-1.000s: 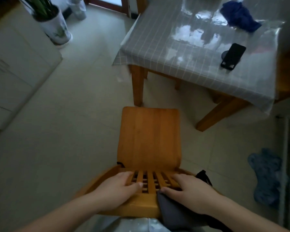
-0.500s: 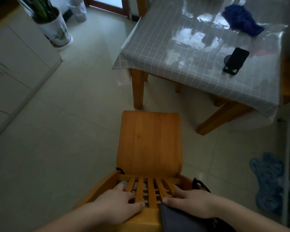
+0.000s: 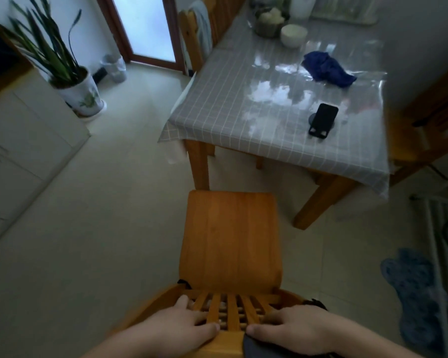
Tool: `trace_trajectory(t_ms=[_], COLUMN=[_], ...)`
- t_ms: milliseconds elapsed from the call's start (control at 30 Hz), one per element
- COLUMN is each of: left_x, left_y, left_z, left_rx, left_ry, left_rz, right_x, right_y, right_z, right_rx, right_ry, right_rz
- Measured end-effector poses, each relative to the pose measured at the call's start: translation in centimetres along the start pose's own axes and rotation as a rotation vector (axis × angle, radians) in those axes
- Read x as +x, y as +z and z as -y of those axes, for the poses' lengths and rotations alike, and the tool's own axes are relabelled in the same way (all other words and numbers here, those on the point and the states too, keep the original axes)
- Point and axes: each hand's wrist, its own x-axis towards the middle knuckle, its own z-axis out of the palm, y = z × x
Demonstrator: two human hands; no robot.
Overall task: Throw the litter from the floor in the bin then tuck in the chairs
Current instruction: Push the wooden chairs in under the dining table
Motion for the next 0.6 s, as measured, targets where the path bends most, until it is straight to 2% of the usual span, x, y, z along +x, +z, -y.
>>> trace_trajectory(t_ms=[300, 600], left_x=[2.2, 8.9], left_y=[-4.4, -14.3], left_z=[-4.5, -7.7], left_rx=[0.124, 0.258], left_ry=[0.052, 0.085], left_rz=[-0.022, -0.014], right_x=[-0.9, 2.2], right_y=[-3.8, -13.0], right_z=[-2.8, -4.1], right_rx=[0.071, 0.141], right_ry=[-0.004, 0.012], right_rz=[-0.059, -0.143])
